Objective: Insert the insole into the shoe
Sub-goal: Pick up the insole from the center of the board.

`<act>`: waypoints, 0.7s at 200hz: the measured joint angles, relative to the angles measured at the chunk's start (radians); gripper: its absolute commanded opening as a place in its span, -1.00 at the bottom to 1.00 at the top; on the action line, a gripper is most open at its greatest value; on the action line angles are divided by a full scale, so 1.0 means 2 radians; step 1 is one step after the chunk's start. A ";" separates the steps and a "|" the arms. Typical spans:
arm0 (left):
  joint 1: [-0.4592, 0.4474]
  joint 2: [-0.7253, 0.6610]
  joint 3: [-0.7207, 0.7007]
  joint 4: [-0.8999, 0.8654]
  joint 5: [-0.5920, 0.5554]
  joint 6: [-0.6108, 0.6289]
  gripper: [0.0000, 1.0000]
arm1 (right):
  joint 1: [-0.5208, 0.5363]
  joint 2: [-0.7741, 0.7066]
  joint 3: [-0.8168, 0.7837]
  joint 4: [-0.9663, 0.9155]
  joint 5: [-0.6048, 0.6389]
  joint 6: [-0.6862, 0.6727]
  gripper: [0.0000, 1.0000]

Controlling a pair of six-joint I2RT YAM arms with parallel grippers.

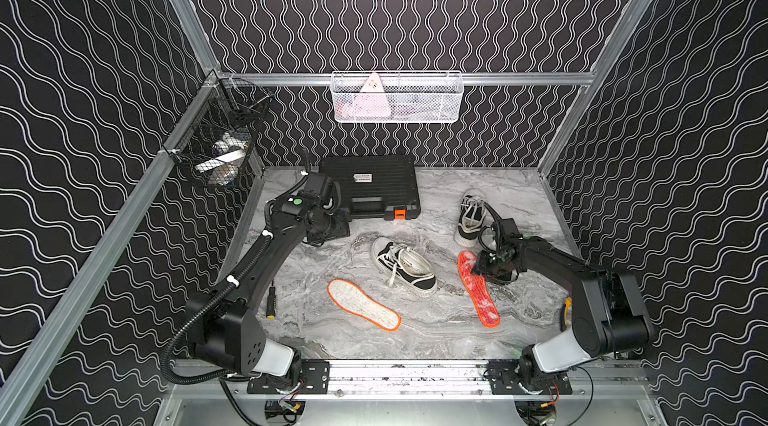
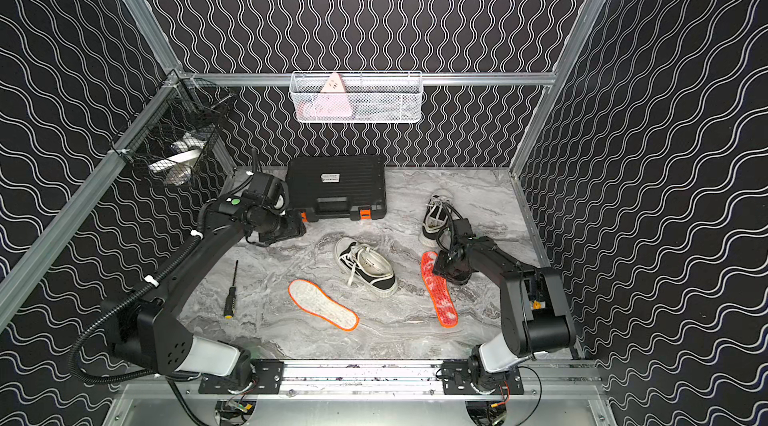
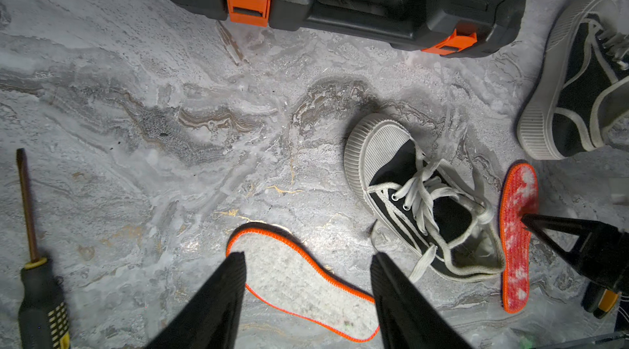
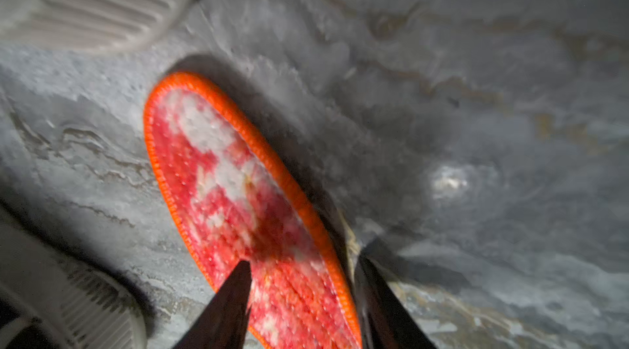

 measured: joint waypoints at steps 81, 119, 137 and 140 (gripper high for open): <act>-0.008 0.007 0.015 0.001 0.020 0.028 0.26 | 0.020 -0.038 0.021 0.022 -0.034 -0.006 -1.00; -0.027 0.018 0.031 0.022 0.115 0.086 0.33 | 0.068 -0.096 0.058 0.019 -0.060 -0.035 -1.00; -0.031 0.029 0.042 0.028 0.186 0.132 0.35 | 0.104 -0.112 0.078 0.017 -0.074 -0.057 -1.00; -0.031 0.031 0.043 0.028 0.196 0.140 0.35 | 0.108 -0.113 0.081 0.017 -0.076 -0.060 -1.00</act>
